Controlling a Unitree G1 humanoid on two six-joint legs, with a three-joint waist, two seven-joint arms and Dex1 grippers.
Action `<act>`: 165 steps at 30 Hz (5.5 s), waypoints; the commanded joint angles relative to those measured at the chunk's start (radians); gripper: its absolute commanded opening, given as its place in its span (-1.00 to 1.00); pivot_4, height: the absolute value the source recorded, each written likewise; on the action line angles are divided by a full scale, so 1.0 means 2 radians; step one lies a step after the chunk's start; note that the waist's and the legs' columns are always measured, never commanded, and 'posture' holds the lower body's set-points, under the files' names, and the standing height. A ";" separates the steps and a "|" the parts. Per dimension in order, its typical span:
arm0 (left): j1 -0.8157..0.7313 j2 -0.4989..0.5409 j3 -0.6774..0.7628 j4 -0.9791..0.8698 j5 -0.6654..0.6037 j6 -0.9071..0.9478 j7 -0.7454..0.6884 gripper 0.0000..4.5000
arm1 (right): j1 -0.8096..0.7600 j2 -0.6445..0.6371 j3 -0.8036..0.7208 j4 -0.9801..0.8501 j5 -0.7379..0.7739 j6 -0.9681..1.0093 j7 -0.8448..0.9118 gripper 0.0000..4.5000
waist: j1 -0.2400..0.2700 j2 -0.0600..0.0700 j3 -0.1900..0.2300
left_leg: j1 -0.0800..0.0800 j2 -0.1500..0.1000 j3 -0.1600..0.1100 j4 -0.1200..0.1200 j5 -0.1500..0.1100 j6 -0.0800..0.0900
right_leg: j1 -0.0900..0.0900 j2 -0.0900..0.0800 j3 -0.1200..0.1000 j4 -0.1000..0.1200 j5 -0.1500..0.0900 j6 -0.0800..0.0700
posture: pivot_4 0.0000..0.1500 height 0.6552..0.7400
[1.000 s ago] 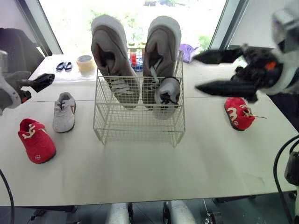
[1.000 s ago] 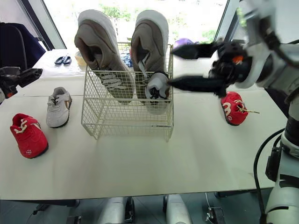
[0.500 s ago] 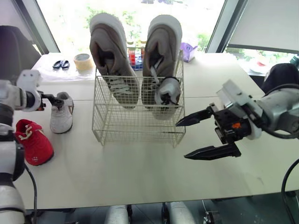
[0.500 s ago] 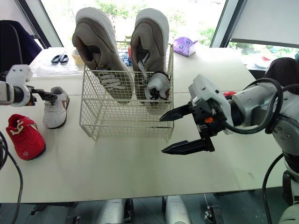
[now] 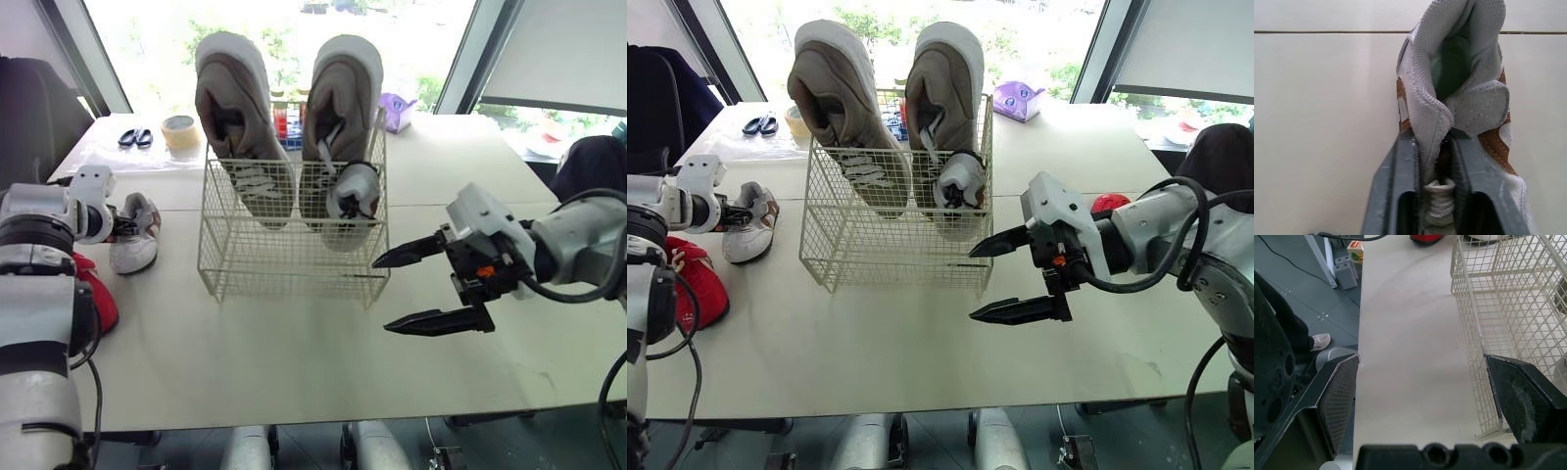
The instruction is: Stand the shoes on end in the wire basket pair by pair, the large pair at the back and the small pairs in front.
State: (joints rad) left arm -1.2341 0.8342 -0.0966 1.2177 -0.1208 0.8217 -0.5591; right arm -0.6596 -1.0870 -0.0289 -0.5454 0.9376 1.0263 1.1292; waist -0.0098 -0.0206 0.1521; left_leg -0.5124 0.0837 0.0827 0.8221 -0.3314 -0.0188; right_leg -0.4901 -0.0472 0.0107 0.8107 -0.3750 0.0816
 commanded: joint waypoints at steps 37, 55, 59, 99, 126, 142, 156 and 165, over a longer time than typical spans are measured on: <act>0.318 -0.296 0.226 -0.993 -0.200 -0.009 0.159 -0.99 | -0.047 0.014 -0.013 0.265 -0.057 0.015 0.043 1.00 | 0.010 -0.002 0.002 | 0.002 -0.001 -0.002 0.001 0.001 -0.001 | 0.005 0.001 0.000 -0.002 0.004 0.004 | 1.00 -1.00; 0.398 -0.324 0.076 -0.828 -0.073 -0.267 0.141 -0.99 | -0.024 0.018 -0.048 0.226 -0.044 0.045 0.015 1.00 | 0.010 -0.001 0.002 | 0.002 -0.001 -0.002 0.001 0.001 -0.001 | 0.005 0.001 0.000 -0.002 0.004 0.004 | 1.00 -1.00; 0.445 -0.326 0.067 -0.802 -0.057 -0.298 0.139 -0.99 | -0.016 0.021 -0.062 0.218 -0.037 0.054 0.003 1.00 | 0.010 0.000 0.001 | 0.002 -0.001 -0.002 0.001 0.001 -0.001 | 0.005 0.001 0.000 -0.002 0.004 0.004 | 1.00 -1.00; 0.749 -0.186 0.095 -1.132 -0.563 -0.075 0.252 0.96 | 0.243 0.256 -0.220 0.187 -0.299 -0.295 -0.417 1.00 | 0.011 0.004 -0.001 | 0.002 -0.001 -0.001 0.002 0.000 0.000 | 0.004 0.001 0.002 -0.001 0.002 0.002 | 1.00 -1.00; 0.674 0.016 0.068 -1.118 -0.765 -0.105 0.310 0.96 | 0.245 0.354 -0.244 0.316 -0.276 -0.351 -0.462 1.00 | 0.009 0.007 -0.003 | 0.000 -0.001 0.000 0.003 0.000 0.000 | 0.000 0.002 0.004 0.000 0.002 0.002 | 1.00 -1.00; 0.725 0.026 0.076 -1.126 -0.742 -0.125 0.304 1.00 | 0.084 0.316 -0.219 0.655 -0.312 -0.540 -0.398 -0.33 | -0.002 0.002 -0.006 | -0.001 0.000 0.001 0.009 -0.001 0.001 | -0.002 0.002 0.005 0.006 0.002 0.001 | 1.00 -1.00; 0.488 0.062 0.245 -0.870 -0.860 -0.153 0.212 1.00 | -0.133 0.192 -0.158 0.385 -0.230 -0.474 -0.250 -0.33 | -0.001 0.009 -0.004 | -0.009 0.000 0.001 0.008 -0.001 0.001 | -0.010 0.004 0.005 0.008 0.002 0.002 | 1.00 -1.00; 0.309 0.009 0.241 -0.755 -0.846 -0.125 0.195 1.00 | -0.218 0.172 -0.060 0.298 -0.219 -0.423 -0.118 -0.33 | -0.001 0.005 -0.005 | -0.009 0.001 -0.003 0.009 -0.001 0.001 | -0.007 0.008 0.007 0.007 0.002 0.002 | 1.00 -1.00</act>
State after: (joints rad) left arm -0.5916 0.8313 0.3446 -0.3123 -1.8138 0.5495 -0.1335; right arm -1.0365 -0.7245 -0.1440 0.1164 0.4871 0.1905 0.8611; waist -0.0117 -0.0103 0.1423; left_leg -0.5295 0.0865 0.0763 0.8392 -0.3330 -0.0159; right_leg -0.5046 -0.0307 0.0245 0.8244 -0.3703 0.0866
